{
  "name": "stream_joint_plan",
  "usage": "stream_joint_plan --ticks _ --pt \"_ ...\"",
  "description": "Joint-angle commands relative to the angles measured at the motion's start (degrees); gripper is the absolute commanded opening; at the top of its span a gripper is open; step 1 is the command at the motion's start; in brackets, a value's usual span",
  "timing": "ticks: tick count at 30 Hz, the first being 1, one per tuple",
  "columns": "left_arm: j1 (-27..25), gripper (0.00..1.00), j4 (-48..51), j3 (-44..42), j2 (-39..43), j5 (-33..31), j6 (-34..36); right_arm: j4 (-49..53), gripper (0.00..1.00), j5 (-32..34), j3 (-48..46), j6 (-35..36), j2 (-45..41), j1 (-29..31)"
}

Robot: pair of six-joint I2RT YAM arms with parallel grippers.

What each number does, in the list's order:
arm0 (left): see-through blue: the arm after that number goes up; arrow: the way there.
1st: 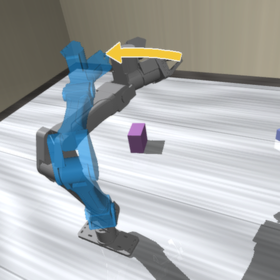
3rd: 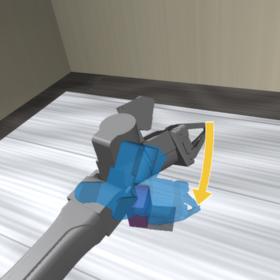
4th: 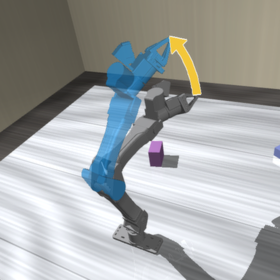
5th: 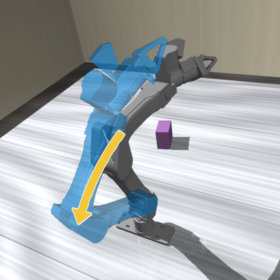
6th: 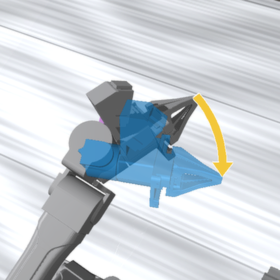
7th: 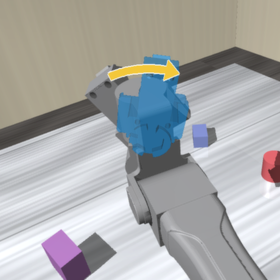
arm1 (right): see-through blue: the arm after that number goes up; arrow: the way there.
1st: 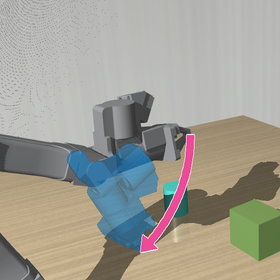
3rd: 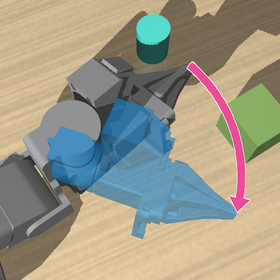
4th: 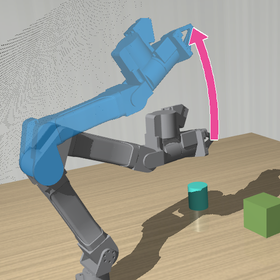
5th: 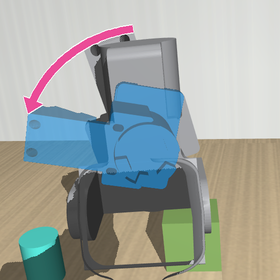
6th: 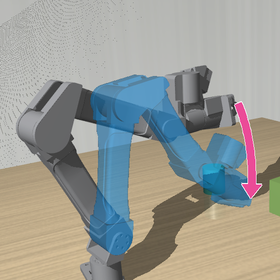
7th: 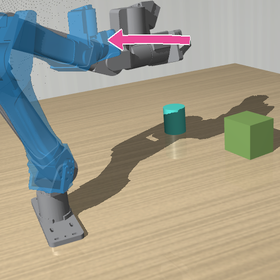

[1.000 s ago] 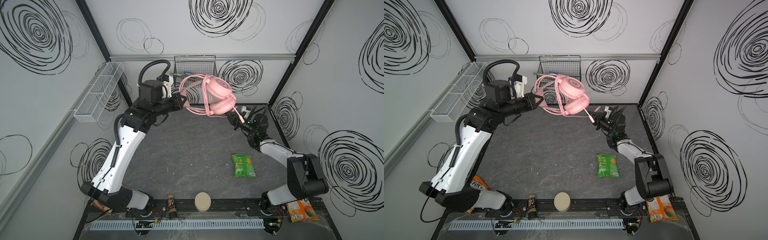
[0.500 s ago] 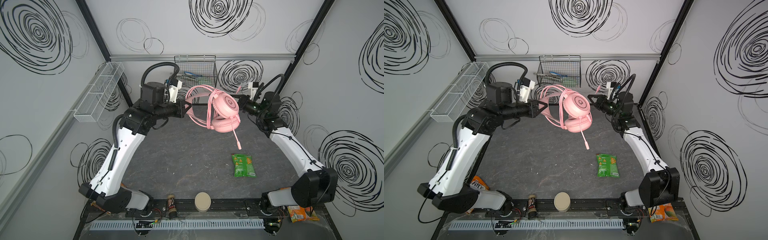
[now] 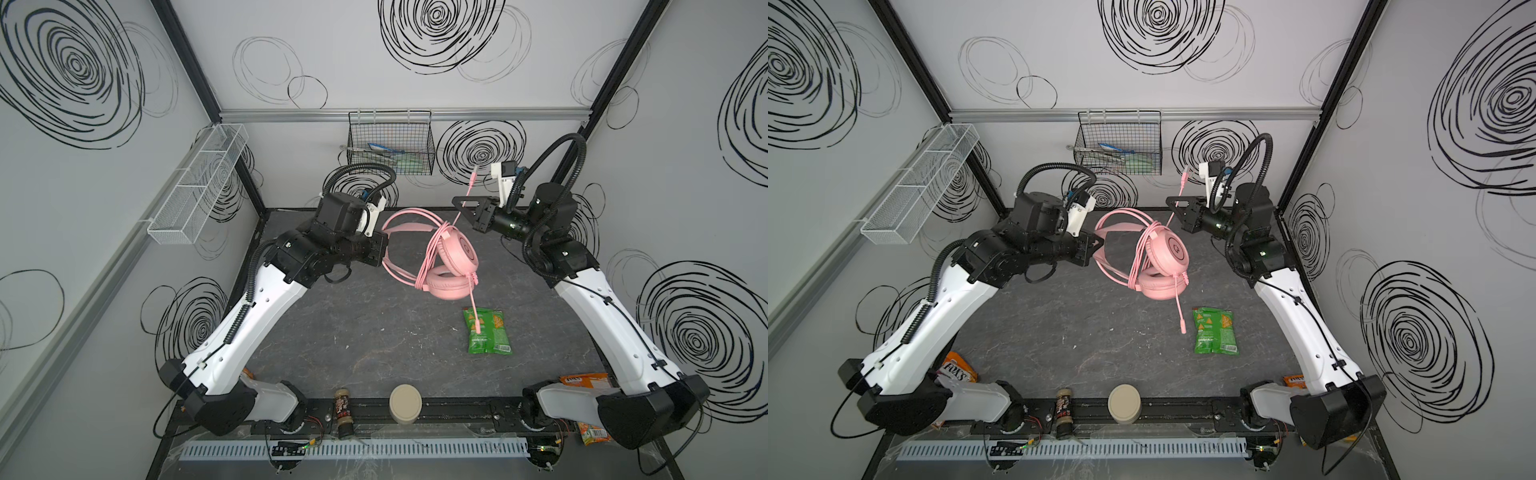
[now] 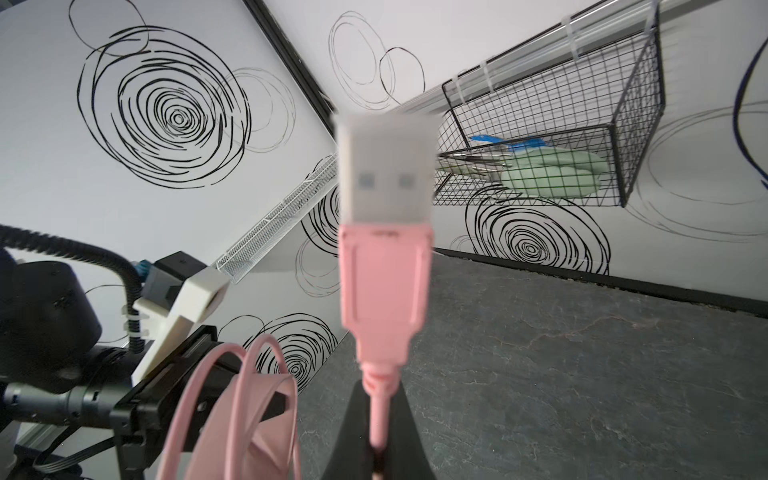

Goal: Wrap the headphones
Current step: 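Carry the plug over the headset with the right gripper while the left lowers it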

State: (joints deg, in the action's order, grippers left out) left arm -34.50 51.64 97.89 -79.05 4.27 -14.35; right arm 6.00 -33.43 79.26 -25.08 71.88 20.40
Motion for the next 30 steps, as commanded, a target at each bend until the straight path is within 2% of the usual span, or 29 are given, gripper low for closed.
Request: stream_joint_plan --ticks 1,7,17,23,30 --pt "-0.15 0.00 1.36 -0.62 1.73 -2.14 1.65 1.75 0.00 4.23 3.10 9.35 -2.70 2.56" --pt "0.22 0.00 2.11 -0.10 0.24 -3.26 0.67 9.72 0.00 8.47 5.29 17.93 -3.88 8.63" --pt "0.58 0.00 6.84 3.01 -3.41 -4.19 -0.41 13.32 0.01 16.62 0.65 30.11 -9.30 20.06" --pt "0.90 0.00 6.82 3.48 -5.04 -3.98 -0.63 14.54 0.02 18.10 -1.82 34.76 -10.24 25.64" --pt "1.95 0.00 5.60 4.38 -6.18 -4.22 -1.53 22.74 0.04 24.14 0.93 43.03 -6.96 32.15"
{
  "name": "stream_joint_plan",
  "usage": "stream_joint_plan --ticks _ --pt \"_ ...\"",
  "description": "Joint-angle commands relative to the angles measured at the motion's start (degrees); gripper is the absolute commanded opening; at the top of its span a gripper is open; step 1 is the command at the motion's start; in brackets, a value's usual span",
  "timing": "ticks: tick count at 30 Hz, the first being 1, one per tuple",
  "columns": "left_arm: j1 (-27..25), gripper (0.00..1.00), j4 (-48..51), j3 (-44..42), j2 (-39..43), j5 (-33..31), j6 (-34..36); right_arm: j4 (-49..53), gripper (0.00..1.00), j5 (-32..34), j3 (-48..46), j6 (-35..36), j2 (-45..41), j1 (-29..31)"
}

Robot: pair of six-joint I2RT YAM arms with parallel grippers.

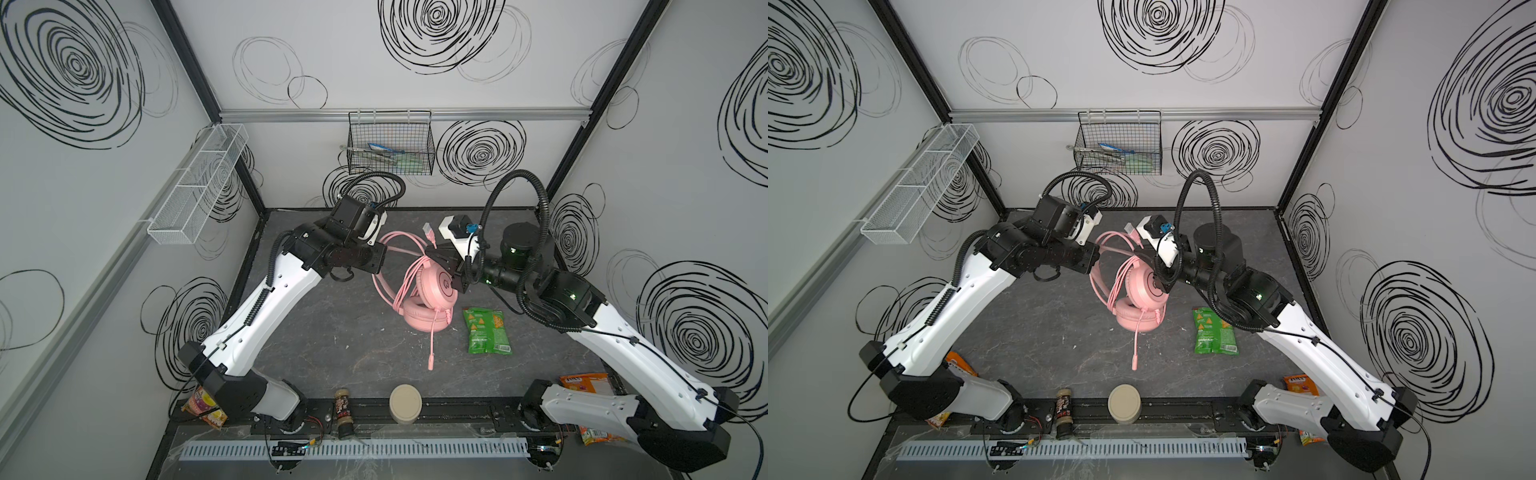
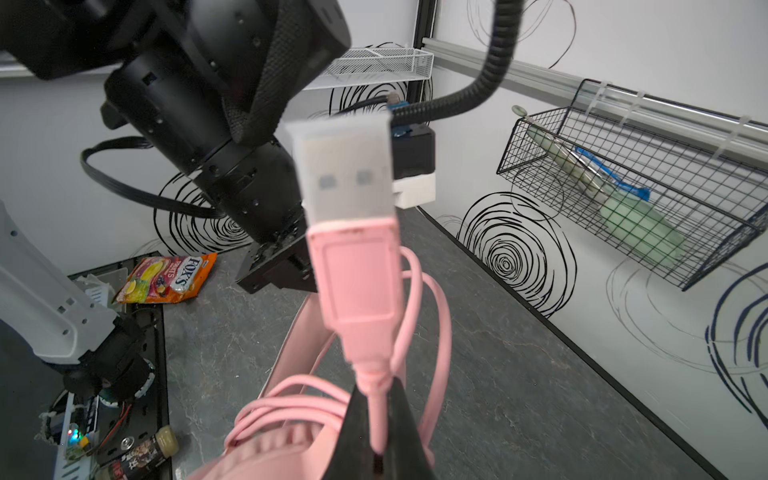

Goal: Wrap the headphones
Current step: 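Carry the plug over the headset with the right gripper while the left lowers it, then tuck the pink USB plug into the wound cable loops with the right gripper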

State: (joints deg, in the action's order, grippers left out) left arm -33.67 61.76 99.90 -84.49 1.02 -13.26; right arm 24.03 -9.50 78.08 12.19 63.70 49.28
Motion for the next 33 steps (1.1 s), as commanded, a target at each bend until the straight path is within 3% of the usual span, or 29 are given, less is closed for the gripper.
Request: stream_joint_plan --ticks 1,11,19,21,23,25,33 --pt "1.23 0.00 -4.78 2.19 -0.86 -0.84 -2.78 5.97 0.04 1.35 2.27 7.17 1.72 4.44" --pt "3.03 0.00 -9.32 -1.96 -1.29 2.95 -3.86 7.36 0.07 7.33 -5.26 10.45 1.75 7.39" --pt "3.51 0.00 -10.28 -2.04 -1.82 4.80 -4.00 10.44 0.18 13.94 -6.04 14.96 3.68 12.51" --pt "3.42 0.00 -11.08 -2.46 -1.65 5.57 -4.59 10.40 0.16 15.31 -6.85 14.84 4.14 13.46" --pt "3.43 0.00 -11.95 -3.07 -1.26 6.35 -5.29 9.05 0.08 16.45 -8.38 14.17 3.53 13.65" --pt "3.35 0.00 -12.49 -3.85 -0.87 6.76 -5.93 8.00 0.05 15.57 -9.57 13.81 2.57 13.48" --pt "3.43 0.00 -14.64 -6.03 0.50 9.39 -7.82 7.58 0.10 12.36 -13.94 14.97 1.91 12.86"
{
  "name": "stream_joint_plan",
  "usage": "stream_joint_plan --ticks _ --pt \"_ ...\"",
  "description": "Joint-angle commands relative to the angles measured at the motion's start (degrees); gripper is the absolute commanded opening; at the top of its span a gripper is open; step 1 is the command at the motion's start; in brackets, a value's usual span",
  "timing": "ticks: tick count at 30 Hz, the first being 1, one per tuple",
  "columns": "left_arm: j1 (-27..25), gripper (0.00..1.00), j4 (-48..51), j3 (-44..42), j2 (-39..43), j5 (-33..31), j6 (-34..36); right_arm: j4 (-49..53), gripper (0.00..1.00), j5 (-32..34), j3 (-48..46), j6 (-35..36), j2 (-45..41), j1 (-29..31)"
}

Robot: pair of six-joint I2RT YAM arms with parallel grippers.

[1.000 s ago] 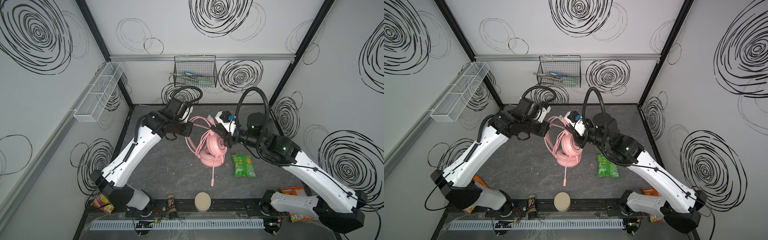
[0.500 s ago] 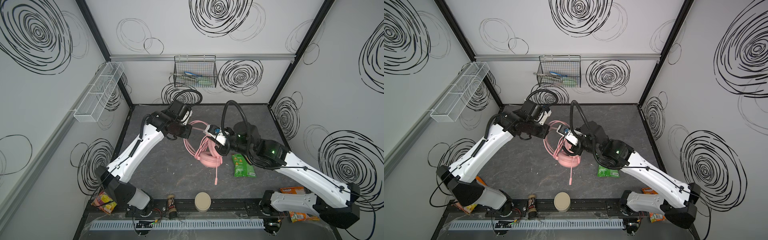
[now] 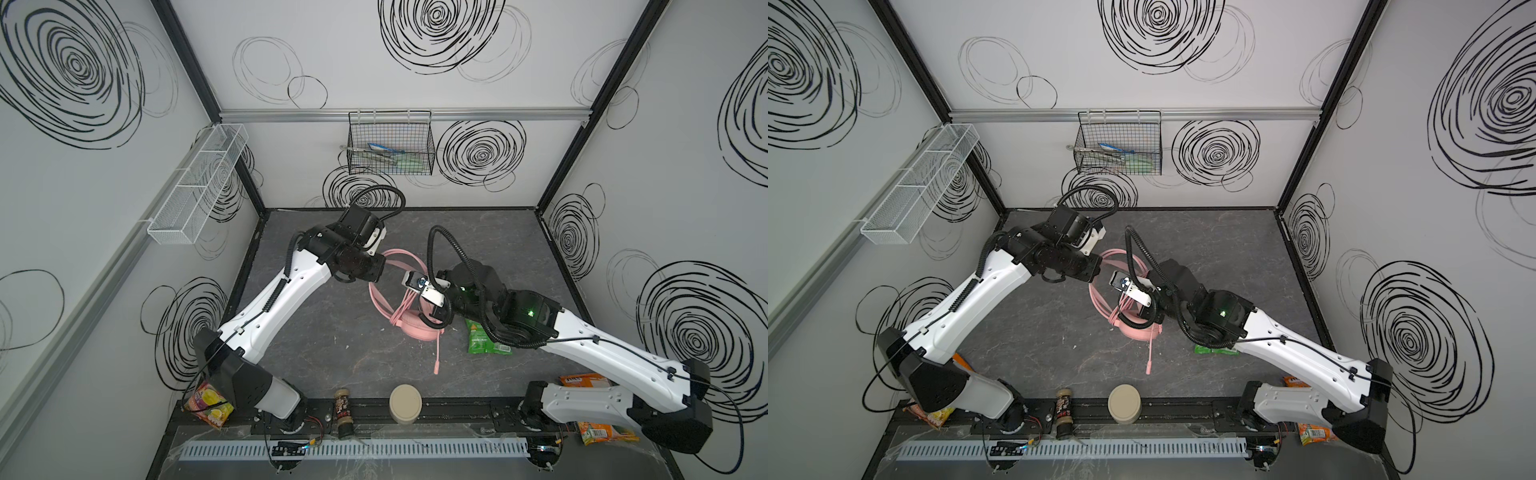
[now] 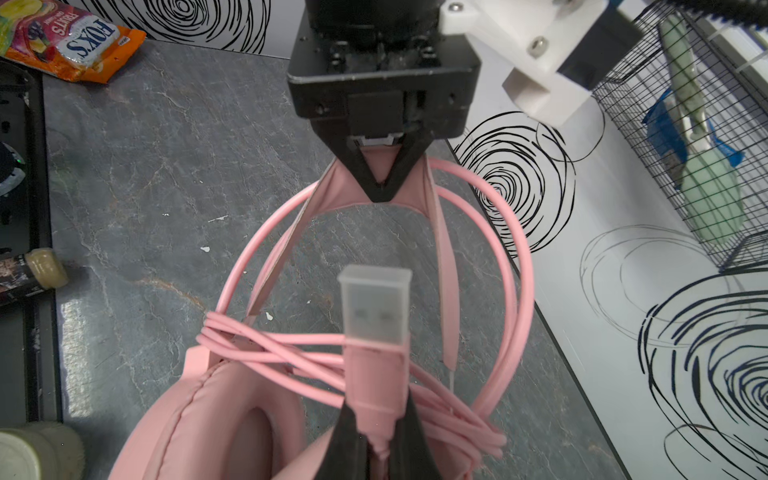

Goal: Wrap the headphones
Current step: 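Tuck the pink USB plug into the wound cable loops with the right gripper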

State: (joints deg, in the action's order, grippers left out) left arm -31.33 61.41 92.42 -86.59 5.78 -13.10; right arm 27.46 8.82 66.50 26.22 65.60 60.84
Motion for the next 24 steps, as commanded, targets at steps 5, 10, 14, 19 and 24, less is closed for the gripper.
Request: stream_joint_plan --ticks 5,10,14,19,24 --pt "1.09 0.00 -14.21 1.89 2.54 4.88 -7.99 5.06 0.28 -3.83 -3.37 3.81 0.18 1.45" --pt "1.18 0.00 -14.83 0.43 2.90 5.16 -7.73 3.60 0.34 -4.86 -4.67 3.78 -1.42 0.76" --pt "1.67 0.00 -15.50 -0.40 3.09 5.63 -7.73 4.26 0.35 -5.96 -4.67 3.55 -1.51 0.42" --pt "2.24 0.00 -15.94 -0.58 2.91 6.26 -7.64 4.62 0.46 -6.09 -4.71 4.32 -2.14 0.42" --pt "2.23 0.00 -16.49 -0.99 3.01 6.73 -7.90 4.49 0.52 -6.25 -4.76 4.65 -2.71 0.25"
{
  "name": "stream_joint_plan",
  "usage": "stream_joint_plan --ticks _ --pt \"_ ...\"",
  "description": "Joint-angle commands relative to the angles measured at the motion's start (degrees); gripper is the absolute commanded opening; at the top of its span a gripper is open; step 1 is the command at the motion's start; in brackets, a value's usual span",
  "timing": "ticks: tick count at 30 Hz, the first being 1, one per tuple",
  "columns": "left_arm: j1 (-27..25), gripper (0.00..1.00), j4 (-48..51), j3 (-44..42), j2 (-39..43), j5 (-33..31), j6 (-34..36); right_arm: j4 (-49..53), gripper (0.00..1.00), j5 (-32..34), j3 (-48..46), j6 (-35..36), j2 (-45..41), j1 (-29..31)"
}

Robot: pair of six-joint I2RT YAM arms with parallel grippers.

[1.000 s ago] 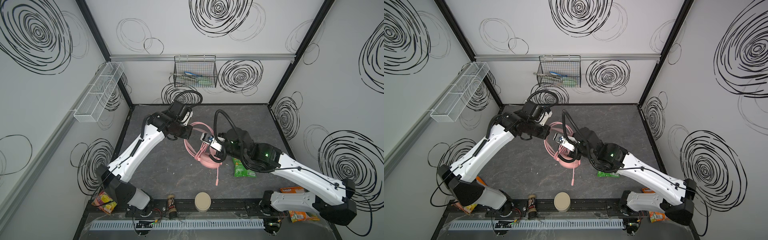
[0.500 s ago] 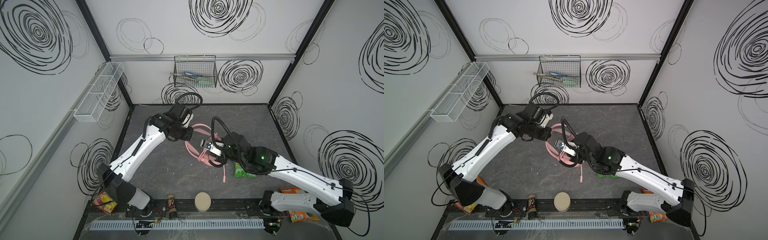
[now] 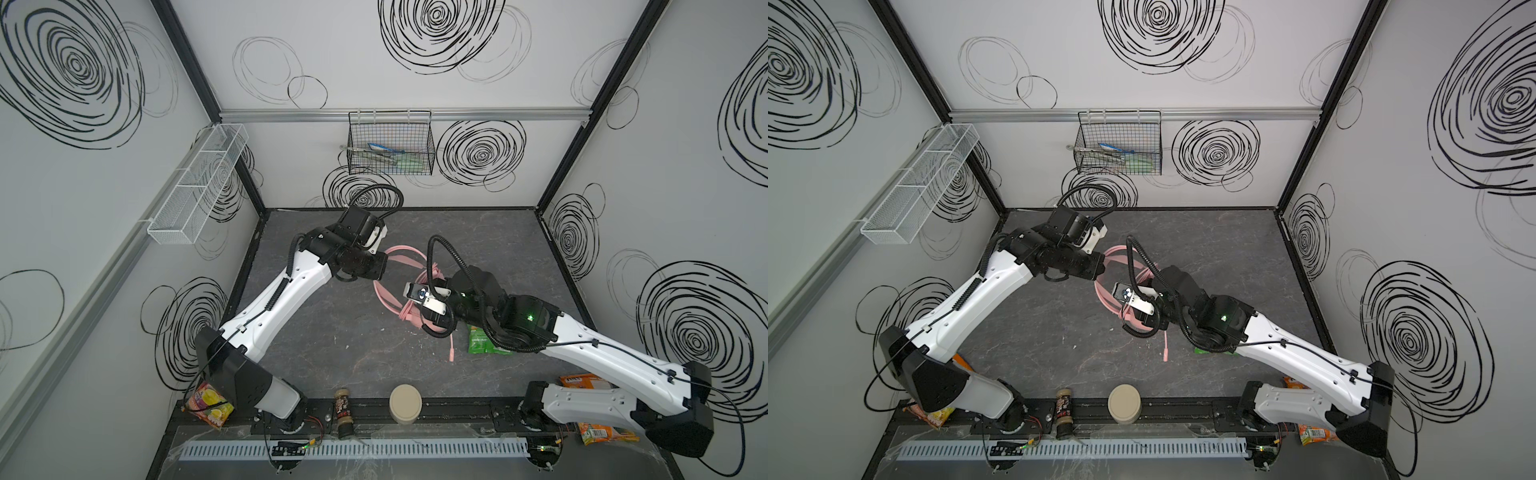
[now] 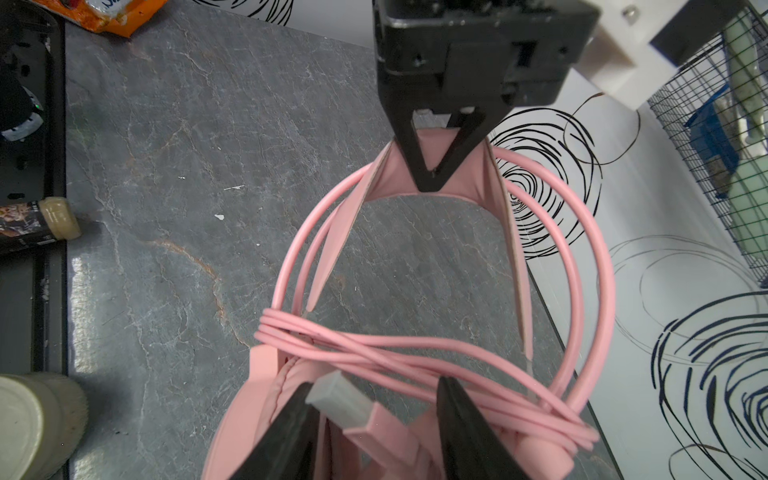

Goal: Wrap the headphones
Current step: 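Tuck the pink USB plug into the wound cable loops with the right gripper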

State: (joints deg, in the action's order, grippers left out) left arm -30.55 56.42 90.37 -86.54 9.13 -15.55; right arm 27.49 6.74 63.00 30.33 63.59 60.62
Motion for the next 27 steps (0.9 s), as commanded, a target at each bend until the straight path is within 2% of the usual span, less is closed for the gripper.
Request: stream_joint_plan --ticks 1,12,14,15,27 --pt "1.43 0.00 -11.52 0.96 3.05 3.37 -5.42 4.38 0.53 -4.32 -1.30 0.54 -0.83 0.46" --pt "1.45 0.00 -12.35 -0.10 3.49 4.15 -6.04 4.51 0.59 -5.87 0.07 0.97 -0.76 0.79" --pt "1.39 0.00 -12.30 -0.36 3.56 4.32 -6.05 4.41 0.79 -5.96 0.69 0.99 -0.42 1.05" --pt "1.45 0.00 -12.44 -0.45 3.50 4.37 -6.00 4.29 0.81 -5.81 1.08 0.91 -0.19 1.21" --pt "1.45 0.00 -12.63 -1.57 3.84 3.97 -6.42 -1.50 0.81 -6.14 3.89 -2.98 -2.15 0.99"
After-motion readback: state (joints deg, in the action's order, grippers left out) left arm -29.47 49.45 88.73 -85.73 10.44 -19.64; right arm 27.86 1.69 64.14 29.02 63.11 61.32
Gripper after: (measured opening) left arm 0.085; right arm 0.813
